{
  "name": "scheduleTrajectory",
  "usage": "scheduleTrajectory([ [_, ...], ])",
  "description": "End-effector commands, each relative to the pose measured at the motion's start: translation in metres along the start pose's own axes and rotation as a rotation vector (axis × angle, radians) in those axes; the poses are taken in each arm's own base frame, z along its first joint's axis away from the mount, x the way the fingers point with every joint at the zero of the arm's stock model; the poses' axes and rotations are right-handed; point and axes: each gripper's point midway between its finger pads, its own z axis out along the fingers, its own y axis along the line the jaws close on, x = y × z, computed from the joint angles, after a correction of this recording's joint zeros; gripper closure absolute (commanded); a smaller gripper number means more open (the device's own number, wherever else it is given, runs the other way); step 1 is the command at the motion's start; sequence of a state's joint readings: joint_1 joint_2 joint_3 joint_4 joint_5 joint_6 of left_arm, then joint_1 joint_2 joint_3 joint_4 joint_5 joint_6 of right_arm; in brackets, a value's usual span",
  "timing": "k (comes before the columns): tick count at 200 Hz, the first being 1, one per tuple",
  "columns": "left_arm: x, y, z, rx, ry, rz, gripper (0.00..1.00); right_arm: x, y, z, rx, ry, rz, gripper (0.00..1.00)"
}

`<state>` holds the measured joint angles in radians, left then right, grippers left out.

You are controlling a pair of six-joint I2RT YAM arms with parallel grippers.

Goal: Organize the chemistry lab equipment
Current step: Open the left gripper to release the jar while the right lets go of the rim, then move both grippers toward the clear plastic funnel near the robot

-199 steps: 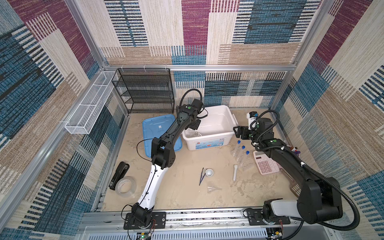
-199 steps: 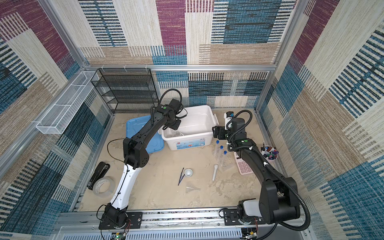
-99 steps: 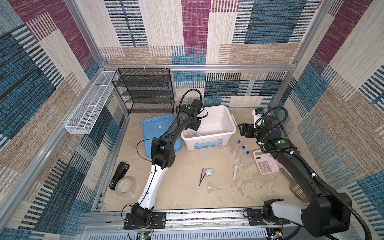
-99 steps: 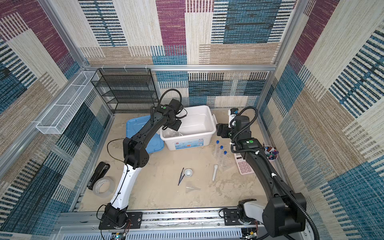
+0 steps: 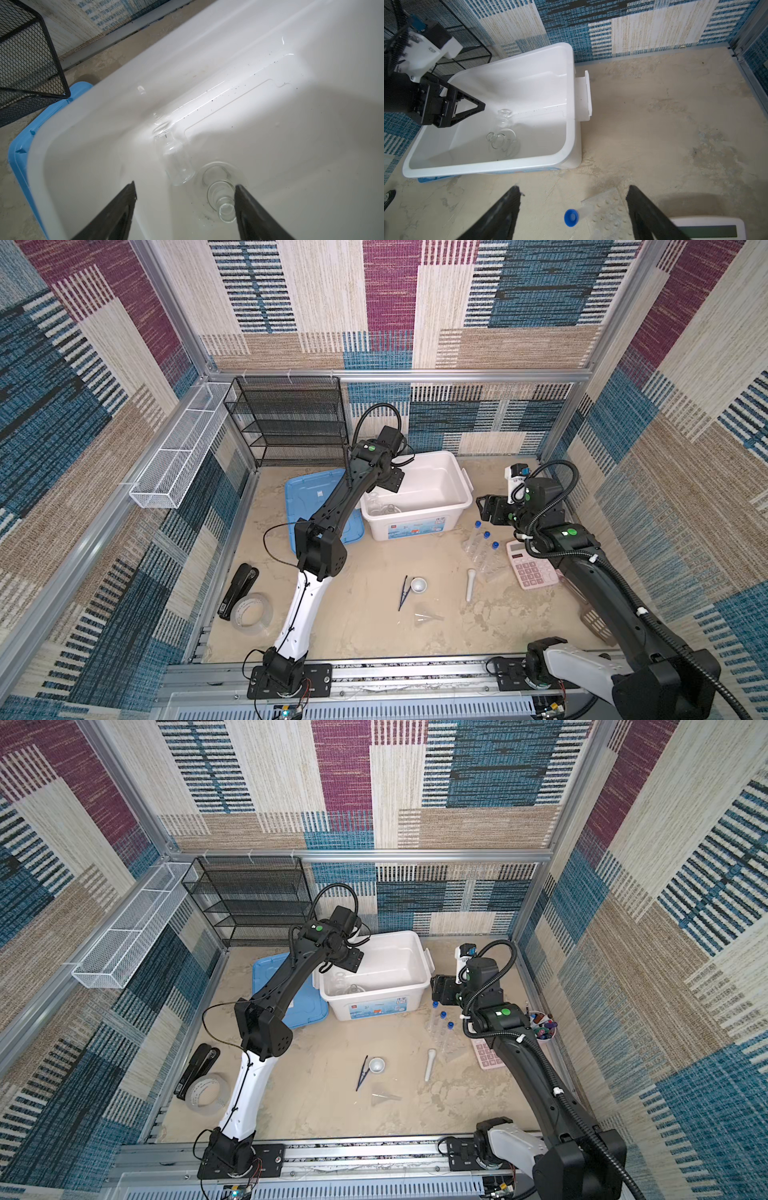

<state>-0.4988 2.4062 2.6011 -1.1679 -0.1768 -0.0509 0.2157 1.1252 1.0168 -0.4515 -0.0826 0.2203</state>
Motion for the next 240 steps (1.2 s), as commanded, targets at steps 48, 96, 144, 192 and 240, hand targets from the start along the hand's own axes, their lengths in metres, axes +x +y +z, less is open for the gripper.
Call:
scheduleTrajectory([
  [48, -0.018, 0.001, -0.049, 0.037, -0.096, -0.064, 0.13, 0.004, 0.03, -0.018, 0.016, 0.033, -0.005, 0.19],
  [96, -0.024, 0.008, -0.088, 0.025, -0.17, -0.073, 0.1, 0.04, 0.086, -0.003, -0.086, 0.162, -0.145, 0.2],
  [144, -0.01, 0.022, -0.119, -0.023, -0.241, -0.089, 0.06, 0.099, 0.153, -0.006, -0.231, 0.304, -0.402, 0.2],
  [192, 0.03, 0.038, -0.136, -0.057, -0.329, -0.132, 0.01, 0.145, 0.171, -0.032, -0.357, 0.404, -0.452, 0.2],
  [240, 0.089, 0.035, -0.126, -0.033, -0.224, -0.164, 0.01, 0.202, 0.171, -0.042, -0.322, 0.597, -0.388, 0.26],
])
